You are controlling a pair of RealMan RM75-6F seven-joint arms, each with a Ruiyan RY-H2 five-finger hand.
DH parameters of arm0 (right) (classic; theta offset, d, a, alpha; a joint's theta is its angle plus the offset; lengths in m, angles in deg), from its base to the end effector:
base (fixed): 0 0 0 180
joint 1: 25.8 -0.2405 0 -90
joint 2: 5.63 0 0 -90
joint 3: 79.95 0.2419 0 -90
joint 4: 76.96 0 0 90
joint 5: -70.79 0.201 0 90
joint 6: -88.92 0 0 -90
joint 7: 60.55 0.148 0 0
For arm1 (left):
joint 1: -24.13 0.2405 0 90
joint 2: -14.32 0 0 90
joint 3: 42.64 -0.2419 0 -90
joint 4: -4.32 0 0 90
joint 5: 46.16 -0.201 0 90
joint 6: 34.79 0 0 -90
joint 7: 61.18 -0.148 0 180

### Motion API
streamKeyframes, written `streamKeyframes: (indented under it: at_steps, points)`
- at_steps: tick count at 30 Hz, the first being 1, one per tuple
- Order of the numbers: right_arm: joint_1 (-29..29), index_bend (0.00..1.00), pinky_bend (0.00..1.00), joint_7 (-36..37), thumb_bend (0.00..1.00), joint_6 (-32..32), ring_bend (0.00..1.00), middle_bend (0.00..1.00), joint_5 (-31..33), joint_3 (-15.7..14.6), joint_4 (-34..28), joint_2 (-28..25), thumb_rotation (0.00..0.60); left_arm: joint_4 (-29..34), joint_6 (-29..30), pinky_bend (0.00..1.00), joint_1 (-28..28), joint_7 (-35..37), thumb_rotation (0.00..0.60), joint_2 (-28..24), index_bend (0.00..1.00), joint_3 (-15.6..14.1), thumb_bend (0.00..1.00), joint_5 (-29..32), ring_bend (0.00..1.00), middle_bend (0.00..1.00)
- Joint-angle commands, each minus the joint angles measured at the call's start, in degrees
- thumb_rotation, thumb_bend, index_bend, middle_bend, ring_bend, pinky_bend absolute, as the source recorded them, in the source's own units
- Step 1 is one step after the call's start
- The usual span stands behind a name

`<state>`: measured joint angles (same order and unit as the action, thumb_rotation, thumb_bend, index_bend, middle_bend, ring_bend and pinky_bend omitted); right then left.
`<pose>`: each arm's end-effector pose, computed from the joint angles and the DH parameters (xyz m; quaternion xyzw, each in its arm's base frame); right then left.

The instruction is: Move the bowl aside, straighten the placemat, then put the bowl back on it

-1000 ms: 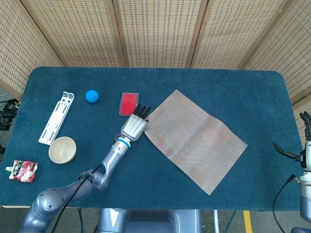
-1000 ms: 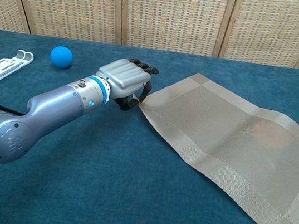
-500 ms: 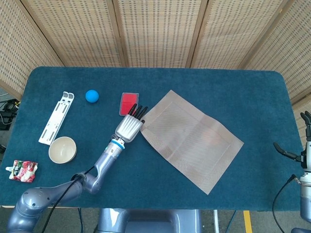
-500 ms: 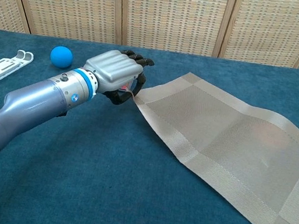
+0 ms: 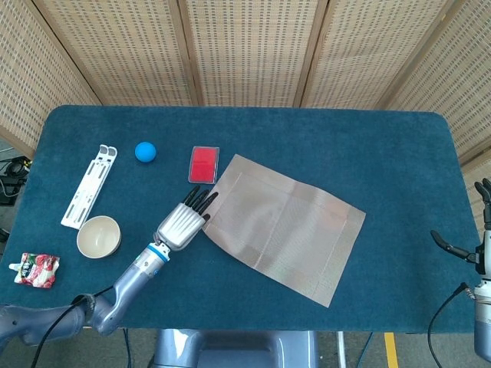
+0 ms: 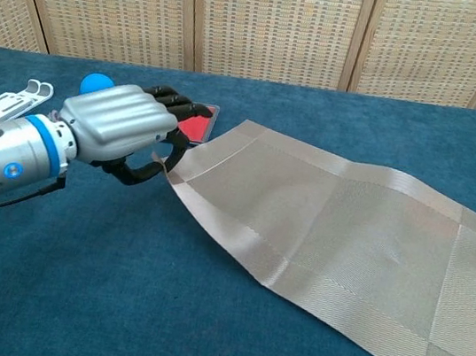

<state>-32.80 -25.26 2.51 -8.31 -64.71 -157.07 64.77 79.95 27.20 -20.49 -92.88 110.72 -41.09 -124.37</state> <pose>-0.3145 -0.2332 0.1950 0.3928 -0.4525 0.6093 0.5194 -0.1222 0.3100 -0.0471 -0.8273 -0.1546 -0.3434 0.4168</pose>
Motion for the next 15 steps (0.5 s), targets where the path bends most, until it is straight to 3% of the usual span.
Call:
streamKeyframes:
  at_steps: [1,6,15]
  points:
    - [0.3,0.11,0.0,-1.0,0.31,-0.8,0.0,0.0,-1.1,-0.6,-1.1,-0.3,0.6,4.8,1.5,0.0,2.4,-2.0,0.6,-3.3,0.56,-3.3,0.57,-2.7,0.0,0.0]
    - [0.6,0.12,0.0,-2.1,0.31,-1.7,0.0,0.0,-2.8,-1.5,-2.7,-0.8,0.6,9.9,2.8,0.0,4.4,-4.1,0.6,-5.5,0.56,-6.6,0.57,-6.2,0.0,0.0]
    - [1.0,0.12,0.0,-2.5,0.31,-3.1,0.0,0.0,-4.1,-2.1,-3.9,-1.3,0.6,14.3,3.2,0.0,6.2,-6.4,0.6,-6.3,0.55,-9.7,0.57,-10.9,0.0,0.0]
